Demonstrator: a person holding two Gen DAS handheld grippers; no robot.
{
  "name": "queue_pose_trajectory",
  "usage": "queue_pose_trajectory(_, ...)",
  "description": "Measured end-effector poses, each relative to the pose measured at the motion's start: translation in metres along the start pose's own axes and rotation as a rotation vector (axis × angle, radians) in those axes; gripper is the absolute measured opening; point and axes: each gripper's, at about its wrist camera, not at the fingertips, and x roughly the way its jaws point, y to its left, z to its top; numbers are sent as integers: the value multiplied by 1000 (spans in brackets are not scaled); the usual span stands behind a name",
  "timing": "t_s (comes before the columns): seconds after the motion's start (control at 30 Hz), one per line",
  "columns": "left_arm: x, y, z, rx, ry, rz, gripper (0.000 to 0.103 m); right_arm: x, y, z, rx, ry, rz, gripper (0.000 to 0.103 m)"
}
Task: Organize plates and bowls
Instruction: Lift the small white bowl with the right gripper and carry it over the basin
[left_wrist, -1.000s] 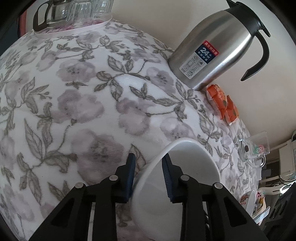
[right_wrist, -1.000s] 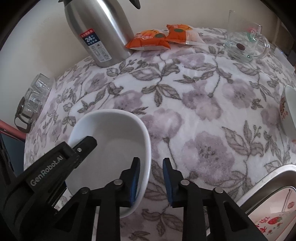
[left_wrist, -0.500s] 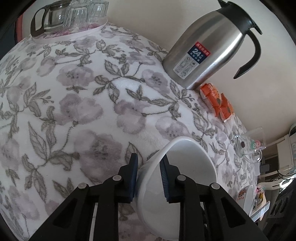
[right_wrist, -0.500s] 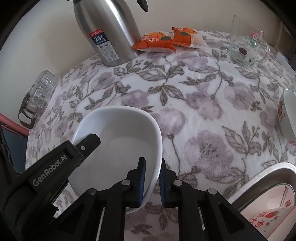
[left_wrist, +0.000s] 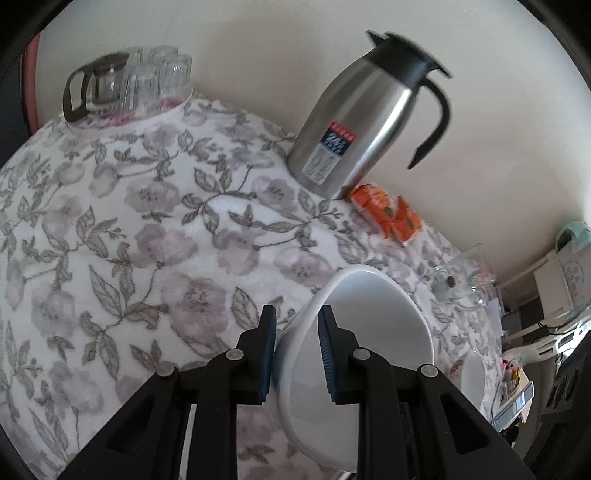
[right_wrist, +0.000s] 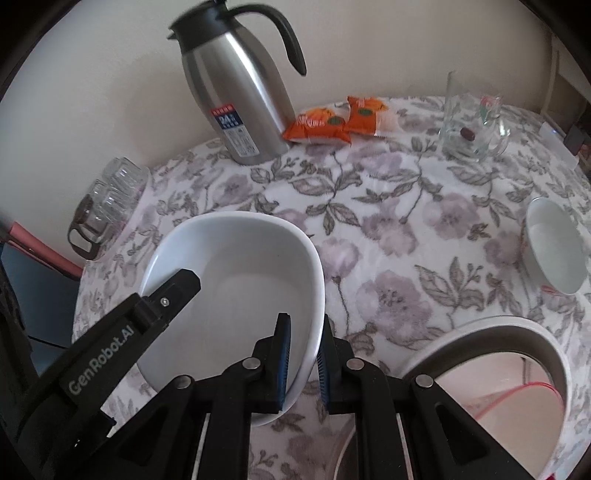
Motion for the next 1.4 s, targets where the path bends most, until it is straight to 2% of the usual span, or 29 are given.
queue_pose_trajectory(0.67, -96, -49, -46, 94, -151, -96, 24, -98, -34, -36, -57, -126, 81, 15)
queue_pose_trajectory(0.97, -106, -74, -67, 145, -146, -146, 24, -122, -66, -51, -52, -165, 97, 15)
queue_pose_trajectory(1.4, -106, -109, -92, 216, -116, -177, 24, -139, -113, -63, -18, -196, 127, 15)
